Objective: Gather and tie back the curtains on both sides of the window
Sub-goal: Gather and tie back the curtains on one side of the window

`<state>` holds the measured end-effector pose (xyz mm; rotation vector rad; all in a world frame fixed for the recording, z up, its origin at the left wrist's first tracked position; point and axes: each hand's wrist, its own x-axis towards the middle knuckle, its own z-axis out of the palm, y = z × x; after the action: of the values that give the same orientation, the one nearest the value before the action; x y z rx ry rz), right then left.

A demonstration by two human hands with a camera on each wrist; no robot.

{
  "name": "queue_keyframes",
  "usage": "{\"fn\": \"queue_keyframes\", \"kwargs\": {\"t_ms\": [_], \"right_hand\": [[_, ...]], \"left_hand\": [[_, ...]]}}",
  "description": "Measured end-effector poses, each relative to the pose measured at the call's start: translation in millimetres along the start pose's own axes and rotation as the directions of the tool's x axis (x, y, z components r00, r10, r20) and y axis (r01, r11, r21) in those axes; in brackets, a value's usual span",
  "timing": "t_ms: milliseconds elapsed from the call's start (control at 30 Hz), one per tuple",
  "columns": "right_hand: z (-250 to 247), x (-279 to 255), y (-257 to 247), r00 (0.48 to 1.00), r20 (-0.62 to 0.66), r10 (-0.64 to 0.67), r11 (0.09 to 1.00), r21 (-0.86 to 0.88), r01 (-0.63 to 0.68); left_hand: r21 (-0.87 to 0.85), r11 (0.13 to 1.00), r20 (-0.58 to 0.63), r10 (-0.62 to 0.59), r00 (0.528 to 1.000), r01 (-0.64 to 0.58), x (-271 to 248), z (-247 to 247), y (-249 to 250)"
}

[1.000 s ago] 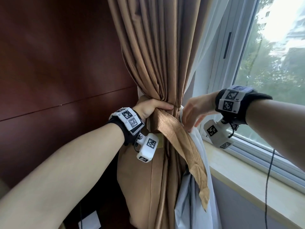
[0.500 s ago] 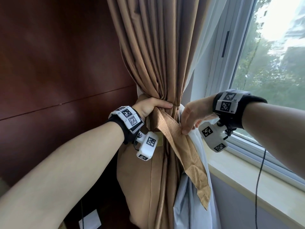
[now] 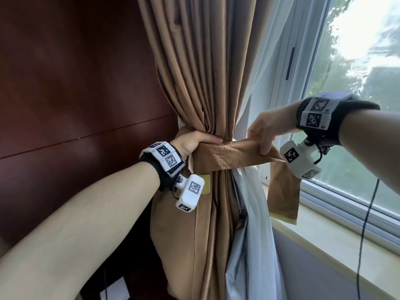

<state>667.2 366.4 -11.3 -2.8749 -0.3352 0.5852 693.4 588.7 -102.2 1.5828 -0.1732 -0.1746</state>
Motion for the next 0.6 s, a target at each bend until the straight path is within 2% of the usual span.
{"fn": "queue_keyframes", "kwargs": {"t_ms": [67,133,233,333,400,433,500,567,600], "right_hand": [[-2.0,2.0,1.0,0.994,-0.109,0.019,0.995,-0.096,-0.03],[-2.5,7.9,3.2,0.98,-0.197,0.012,0.992,-0.118,-0.036],[0.0,16.2,0.5,0.967,-0.256,-0.008,0.987,-0.156,-0.033],[1.9,25.6,-4.6,0.927,-0.369,-0.062,0.979,-0.202,-0.015],[0.9,32.7,-3.0,0.93,-0.359,-0.077,0.978,-0.208,0.0],[1.3,33.6,-1.1,0.945,-0.316,-0.081,0.987,-0.159,0.031],[-0.9,29.3,2.2,0.981,-0.19,-0.045,0.992,0.106,0.066],[-1.3,26.3,4.5,0.995,-0.097,-0.035,0.913,0.402,0.071],[-2.5,25.5,6.1,0.998,-0.056,-0.036,0.879,0.472,0.058]], "left_hand": [[-0.023,1.0,0.007,-0.011,1.0,0.012,-0.8,0.6,-0.5],[-0.049,0.999,0.009,-0.007,1.0,0.007,-3.2,1.0,0.4],[-0.095,0.995,-0.017,0.035,0.999,-0.036,-5.7,2.6,0.0],[-0.102,0.993,-0.03,0.055,0.998,-0.058,-7.1,3.2,-0.1],[-0.096,0.994,-0.015,0.047,0.999,-0.048,-8.2,1.7,0.7],[-0.091,0.995,-0.011,0.046,0.999,-0.046,-8.4,0.3,1.5],[-0.093,0.995,-0.01,0.043,0.999,-0.044,-8.5,-1.5,2.1],[-0.09,0.995,-0.009,0.039,0.999,-0.04,-8.0,-2.6,2.0],[-0.092,0.995,-0.005,0.039,0.999,-0.039,-8.0,-2.2,2.3]]}}
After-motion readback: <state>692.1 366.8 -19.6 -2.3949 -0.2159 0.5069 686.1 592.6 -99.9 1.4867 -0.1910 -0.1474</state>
